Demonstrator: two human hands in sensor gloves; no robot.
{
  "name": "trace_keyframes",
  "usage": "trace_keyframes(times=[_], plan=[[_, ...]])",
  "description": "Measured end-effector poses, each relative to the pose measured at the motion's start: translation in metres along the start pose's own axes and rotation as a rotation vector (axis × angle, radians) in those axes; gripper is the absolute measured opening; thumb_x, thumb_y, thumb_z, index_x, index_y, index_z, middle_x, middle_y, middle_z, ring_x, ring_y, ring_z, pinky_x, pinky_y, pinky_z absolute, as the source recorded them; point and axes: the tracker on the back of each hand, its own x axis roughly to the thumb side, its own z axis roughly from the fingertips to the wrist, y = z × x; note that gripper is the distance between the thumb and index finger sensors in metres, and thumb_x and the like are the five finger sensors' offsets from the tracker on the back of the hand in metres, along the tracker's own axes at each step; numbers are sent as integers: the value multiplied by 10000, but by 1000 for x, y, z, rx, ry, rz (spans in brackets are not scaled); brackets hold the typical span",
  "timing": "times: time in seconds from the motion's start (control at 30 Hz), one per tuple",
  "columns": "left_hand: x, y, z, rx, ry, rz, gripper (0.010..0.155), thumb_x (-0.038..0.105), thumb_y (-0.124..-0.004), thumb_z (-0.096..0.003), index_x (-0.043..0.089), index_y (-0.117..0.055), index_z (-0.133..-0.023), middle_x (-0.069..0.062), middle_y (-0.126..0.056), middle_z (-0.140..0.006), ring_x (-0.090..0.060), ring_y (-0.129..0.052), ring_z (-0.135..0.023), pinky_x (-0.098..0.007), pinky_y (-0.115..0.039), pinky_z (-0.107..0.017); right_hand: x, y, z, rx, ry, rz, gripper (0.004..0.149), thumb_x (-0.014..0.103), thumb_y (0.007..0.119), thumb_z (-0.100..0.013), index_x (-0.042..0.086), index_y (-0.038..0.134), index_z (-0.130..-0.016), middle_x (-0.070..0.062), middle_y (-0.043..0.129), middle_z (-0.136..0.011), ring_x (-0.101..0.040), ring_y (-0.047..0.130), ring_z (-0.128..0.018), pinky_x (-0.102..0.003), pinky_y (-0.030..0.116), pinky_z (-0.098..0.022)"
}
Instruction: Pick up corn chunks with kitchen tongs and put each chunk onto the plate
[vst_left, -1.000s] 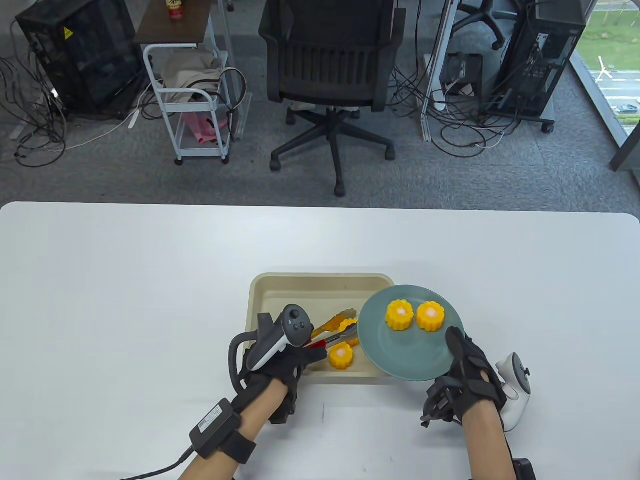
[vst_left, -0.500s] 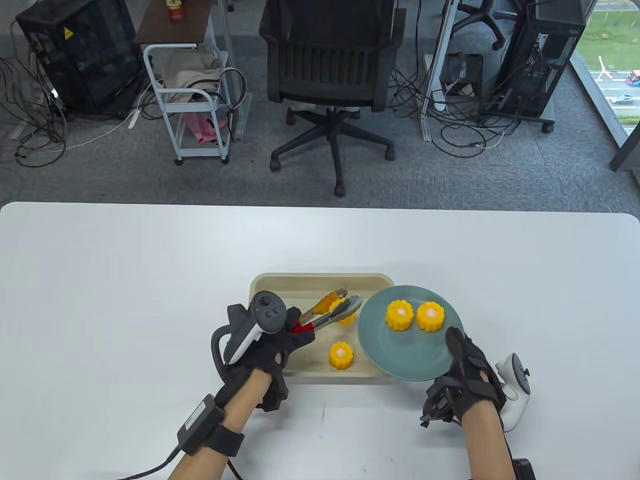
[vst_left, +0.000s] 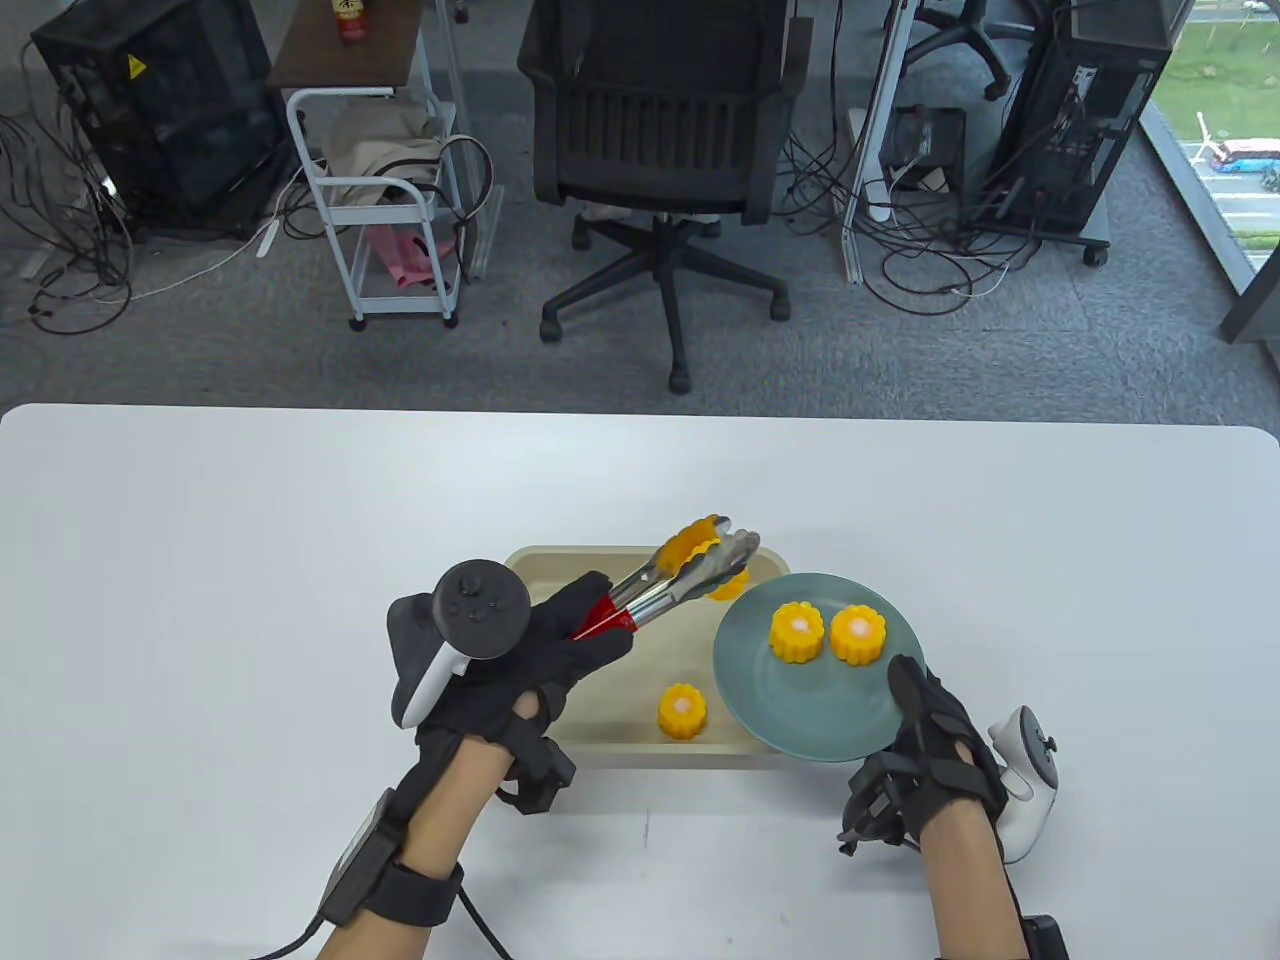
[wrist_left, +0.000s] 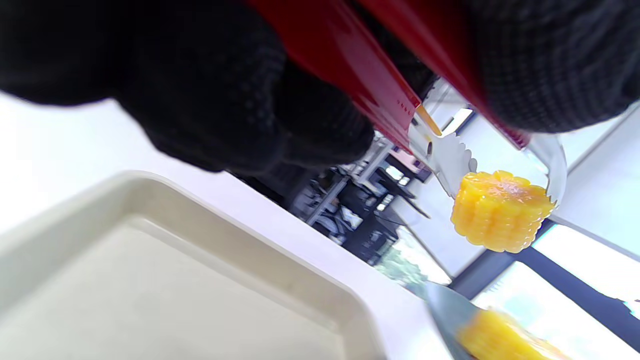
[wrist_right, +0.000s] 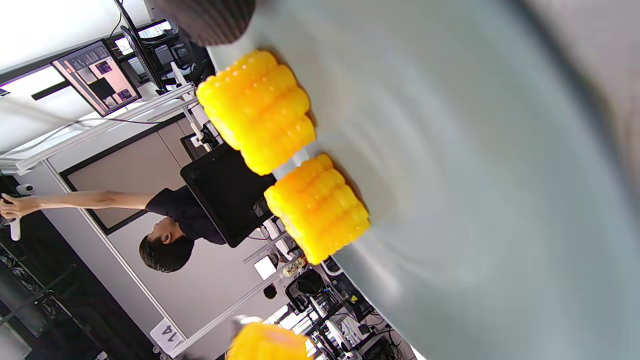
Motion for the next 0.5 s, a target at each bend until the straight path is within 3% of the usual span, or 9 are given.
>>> trace_keyframes(times=[0.27,0.5], plan=[[49,-33,19,-47,-192,-116,700,713,-780,-347,499,-742,-1012,13,-1051,-642,-224,-1058,-211,-453,-902,-140,-1,2,0,11,6,-11,535,381,615,-528,175,543,-1017,-181,834,-947,-363,982,-763,-414,951,-481],[61,-56,22,-49,-240,-232,701,712,-781,-343,503,-740,-1012,18,-1049,-645,-226,-1056,-217,-454,-900,-146,-2,3,1,26,10,-31,536,381,615,-528,173,543,-1017,-181,836,-945,-363,983,-762,-413,953,-479]])
